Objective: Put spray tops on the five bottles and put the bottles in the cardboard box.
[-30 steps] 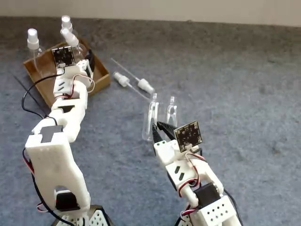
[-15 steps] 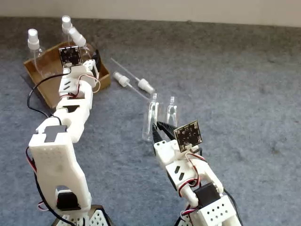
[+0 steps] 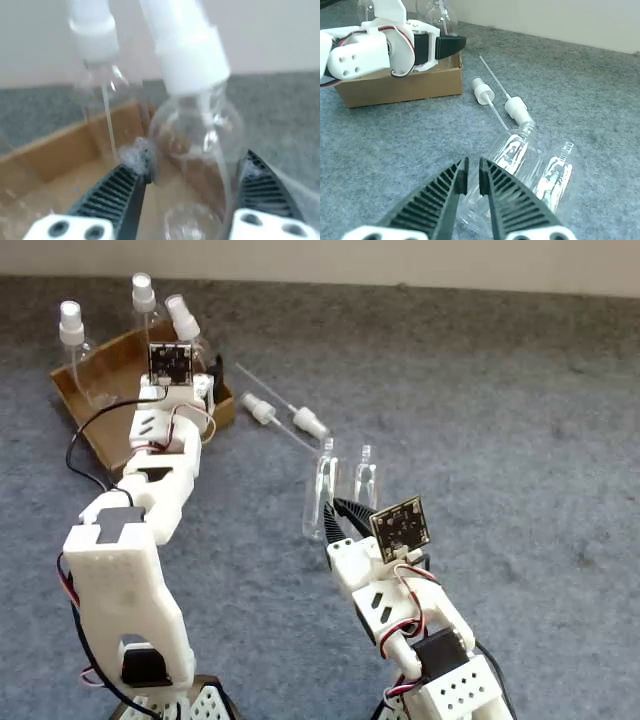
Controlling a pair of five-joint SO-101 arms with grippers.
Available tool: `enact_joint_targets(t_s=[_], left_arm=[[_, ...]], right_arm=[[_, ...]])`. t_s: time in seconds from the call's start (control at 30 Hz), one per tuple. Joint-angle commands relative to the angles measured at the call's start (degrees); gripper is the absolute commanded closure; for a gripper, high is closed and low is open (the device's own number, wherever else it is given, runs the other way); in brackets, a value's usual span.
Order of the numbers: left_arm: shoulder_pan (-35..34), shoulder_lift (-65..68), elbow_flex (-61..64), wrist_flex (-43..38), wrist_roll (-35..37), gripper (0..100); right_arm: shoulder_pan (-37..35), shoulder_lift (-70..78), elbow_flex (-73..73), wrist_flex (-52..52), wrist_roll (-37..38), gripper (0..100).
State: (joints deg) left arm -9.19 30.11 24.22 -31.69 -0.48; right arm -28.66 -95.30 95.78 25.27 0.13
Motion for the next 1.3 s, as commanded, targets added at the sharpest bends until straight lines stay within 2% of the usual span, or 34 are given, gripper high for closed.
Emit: enact_joint_targets(t_s=[0.0,1.27], left_arm=[[1.01,-0.40,0.22,-0.62,-0.35,73],[0.57,-1.19,1.71,-0.53,-0.62,73]], right_arm=[[0.57,-0.22,9.10,0.31,-0.09,96.1],[0.57,-0.22,9.10,0.31,-0.09,96.1]])
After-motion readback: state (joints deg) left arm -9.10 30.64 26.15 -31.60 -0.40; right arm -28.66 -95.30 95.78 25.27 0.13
